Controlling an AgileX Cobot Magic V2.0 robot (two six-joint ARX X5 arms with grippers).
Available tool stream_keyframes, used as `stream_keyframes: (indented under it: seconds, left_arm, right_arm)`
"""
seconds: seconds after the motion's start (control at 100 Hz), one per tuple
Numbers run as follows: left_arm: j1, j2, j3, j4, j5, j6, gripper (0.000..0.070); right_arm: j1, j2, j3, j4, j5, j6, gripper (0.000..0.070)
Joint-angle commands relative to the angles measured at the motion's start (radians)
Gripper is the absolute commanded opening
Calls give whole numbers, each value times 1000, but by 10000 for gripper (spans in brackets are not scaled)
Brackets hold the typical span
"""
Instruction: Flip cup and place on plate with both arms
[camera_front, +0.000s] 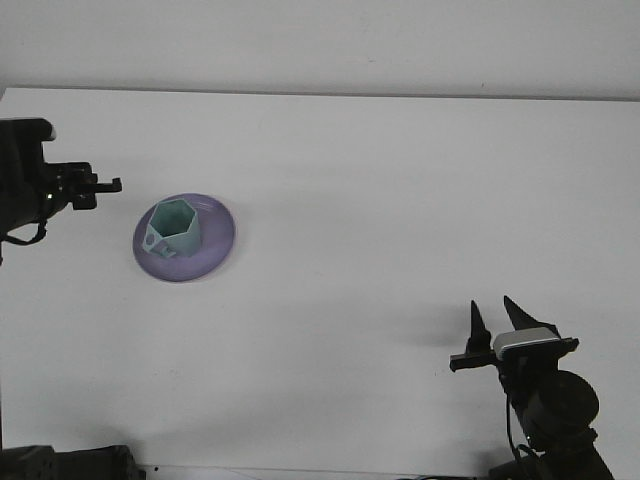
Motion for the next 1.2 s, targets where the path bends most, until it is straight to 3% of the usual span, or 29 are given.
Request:
stream_keyframes:
  seconds: [0.0, 0.17, 0.48, 0.58, 0.75, 1.19]
  left_arm:
    - [3, -27, -35, 27, 6, 14, 12]
    - [-11, -260, -344, 272, 10, 25, 12]
    - [-24, -827, -1186, 904, 10, 26, 12]
    - [-26, -996, -1377, 1028, 10, -21, 12]
    - [-25, -1165, -1495, 1050, 4, -79, 12]
    - [-25, -1192, -1493, 1041, 4, -82, 14]
  right_arm:
    - [2, 5, 20, 10, 15, -31, 0]
    - [-5, 3, 61, 23, 51, -70, 1]
    - [-28, -42, 68, 76, 39, -63, 1]
    - [-28, -66, 68, 76, 40, -89, 1]
    - [-28, -73, 68, 68, 43, -93, 1]
    - [-28, -73, 68, 46, 43, -79, 1]
